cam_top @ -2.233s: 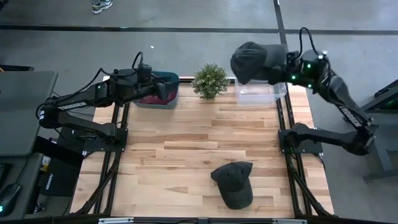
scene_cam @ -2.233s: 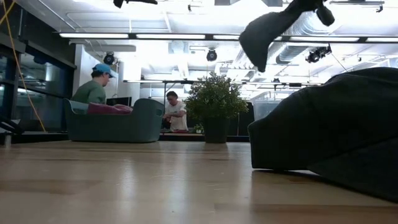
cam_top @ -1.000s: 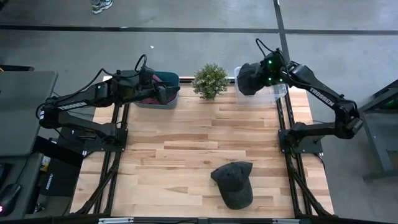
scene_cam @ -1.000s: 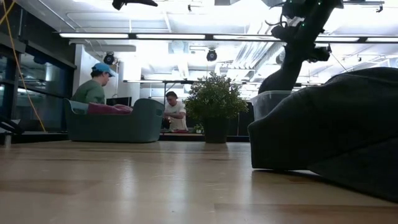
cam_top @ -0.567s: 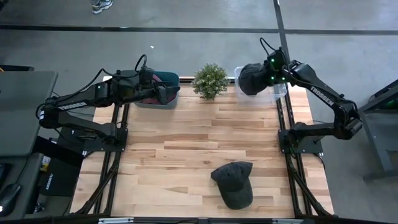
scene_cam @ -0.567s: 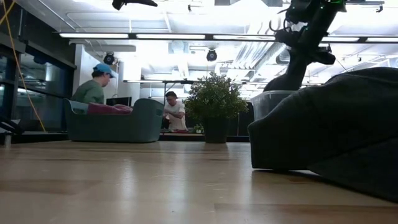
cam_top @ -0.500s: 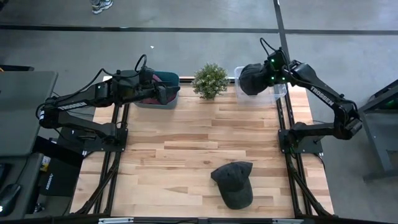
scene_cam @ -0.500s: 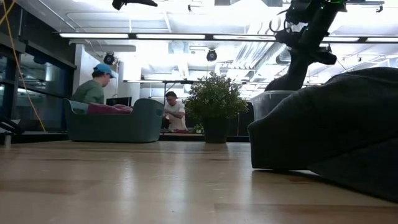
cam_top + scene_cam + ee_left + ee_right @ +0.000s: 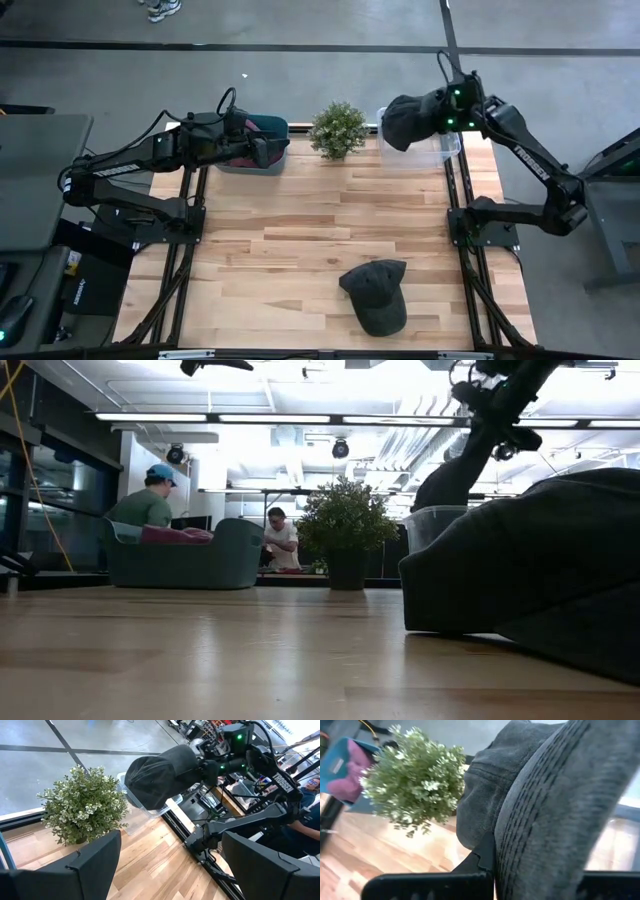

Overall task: Pick & Place hat
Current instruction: Put the top black cap into the transparent bin, then put the black cap into the transparent bin

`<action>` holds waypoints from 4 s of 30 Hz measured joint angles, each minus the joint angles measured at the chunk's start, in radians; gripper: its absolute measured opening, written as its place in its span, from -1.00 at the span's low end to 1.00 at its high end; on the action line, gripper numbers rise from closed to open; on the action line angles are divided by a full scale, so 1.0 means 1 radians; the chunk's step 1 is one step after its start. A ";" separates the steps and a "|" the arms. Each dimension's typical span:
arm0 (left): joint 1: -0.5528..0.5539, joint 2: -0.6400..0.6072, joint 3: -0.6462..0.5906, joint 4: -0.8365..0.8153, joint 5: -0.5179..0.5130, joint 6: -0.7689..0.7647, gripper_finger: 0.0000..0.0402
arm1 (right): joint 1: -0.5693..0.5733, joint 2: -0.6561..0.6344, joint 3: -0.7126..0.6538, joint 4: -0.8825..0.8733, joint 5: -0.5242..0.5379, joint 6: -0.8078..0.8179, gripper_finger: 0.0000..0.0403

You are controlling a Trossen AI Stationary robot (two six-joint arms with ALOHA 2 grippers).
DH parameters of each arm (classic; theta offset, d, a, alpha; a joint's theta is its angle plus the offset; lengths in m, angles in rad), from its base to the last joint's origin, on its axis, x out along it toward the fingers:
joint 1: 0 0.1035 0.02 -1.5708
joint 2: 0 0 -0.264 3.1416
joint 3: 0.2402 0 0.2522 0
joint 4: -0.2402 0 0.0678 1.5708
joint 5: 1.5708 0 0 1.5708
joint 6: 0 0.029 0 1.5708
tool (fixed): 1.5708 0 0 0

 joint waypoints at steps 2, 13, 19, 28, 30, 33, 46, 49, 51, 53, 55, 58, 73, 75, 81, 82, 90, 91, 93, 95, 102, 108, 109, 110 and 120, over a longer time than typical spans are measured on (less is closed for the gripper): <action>0.000 0.000 0.000 0.000 0.000 0.000 0.68 | -0.014 -0.021 0.000 0.000 -0.019 -0.001 -0.97; 0.000 0.016 0.002 0.040 0.039 -0.027 0.68 | -0.071 -0.136 0.000 0.047 -0.130 0.003 -0.97; 0.000 0.034 0.003 0.053 0.044 -0.030 0.68 | -0.091 -0.172 0.002 0.040 -0.152 0.005 -0.97; 0.000 0.037 0.001 0.072 0.055 -0.034 0.68 | -0.098 -0.152 -0.008 -0.081 -0.126 0.014 -0.97; 0.000 0.036 0.001 0.074 0.055 -0.034 0.68 | -0.098 -0.144 -0.009 -0.118 -0.053 0.028 -0.97; 0.000 0.035 0.001 0.074 0.055 -0.034 0.68 | -0.099 -0.140 -0.009 -0.108 0.036 0.082 -0.97; 0.000 0.035 0.001 0.074 0.055 -0.075 0.68 | 0.023 -0.140 -0.009 -0.113 0.272 0.426 -0.97; 0.000 0.035 0.001 0.074 0.055 -0.075 0.68 | 0.067 -0.135 -0.009 -0.114 0.353 0.513 -0.97; 0.000 0.035 0.001 0.074 0.055 -0.075 0.68 | 0.087 -0.125 -0.009 -0.113 0.381 0.566 -0.97; 0.000 0.035 0.001 0.075 0.055 -0.079 0.68 | 0.109 -0.110 -0.009 -0.113 0.410 0.615 -0.97; 0.000 0.035 0.001 0.075 0.056 -0.086 0.68 | 0.142 -0.085 -0.009 -0.110 0.444 0.680 -0.97; 0.000 0.035 0.000 0.075 0.056 -0.109 0.68 | 0.201 -0.035 -0.009 -0.078 0.499 0.771 -0.97; 0.000 0.035 0.000 0.082 0.054 -0.135 0.68 | 0.336 0.163 -0.009 -0.079 0.643 1.058 -0.97; 0.000 0.035 0.000 0.083 0.055 -0.135 0.68 | 0.354 0.179 -0.009 -0.106 0.645 1.093 -0.97; 0.000 0.034 0.000 0.082 0.055 -0.133 0.68 | 0.392 0.188 -0.009 -0.143 0.656 1.147 -0.97; 0.000 0.035 0.000 0.082 0.055 -0.132 0.68 | 0.396 0.187 -0.009 -0.143 0.666 1.149 -0.97; 0.000 0.034 0.000 0.082 0.055 -0.131 0.68 | 0.373 0.197 -0.008 -0.143 0.673 1.141 -0.97; 0.000 0.034 0.000 0.082 0.055 -0.131 0.68 | 0.373 0.196 -0.008 -0.143 0.672 1.140 -0.95; 0.000 0.034 0.000 0.082 0.056 -0.131 0.68 | 0.373 0.196 -0.008 -0.146 0.677 1.134 -0.86; 0.000 0.034 0.000 0.082 0.056 -0.131 0.68 | 0.373 0.196 -0.008 -0.145 0.674 1.123 -0.73; 0.000 0.034 0.000 0.080 0.058 -0.130 0.68 | 0.368 0.196 -0.008 -0.095 0.656 1.087 -0.35; 0.000 0.034 0.000 0.076 0.077 -0.130 0.68 | 0.369 0.191 -0.008 -0.043 0.654 1.057 -0.22; 0.000 0.034 0.000 0.073 0.077 -0.130 0.68 | 0.369 0.188 -0.008 -0.037 0.648 1.048 -0.22; 0.000 0.034 0.000 0.071 0.077 -0.130 0.68 | 0.369 0.183 -0.008 -0.033 0.638 1.034 -0.22; 0.000 0.034 0.000 0.070 0.076 -0.130 0.68 | 0.369 0.083 -0.008 -0.091 0.543 0.911 -0.24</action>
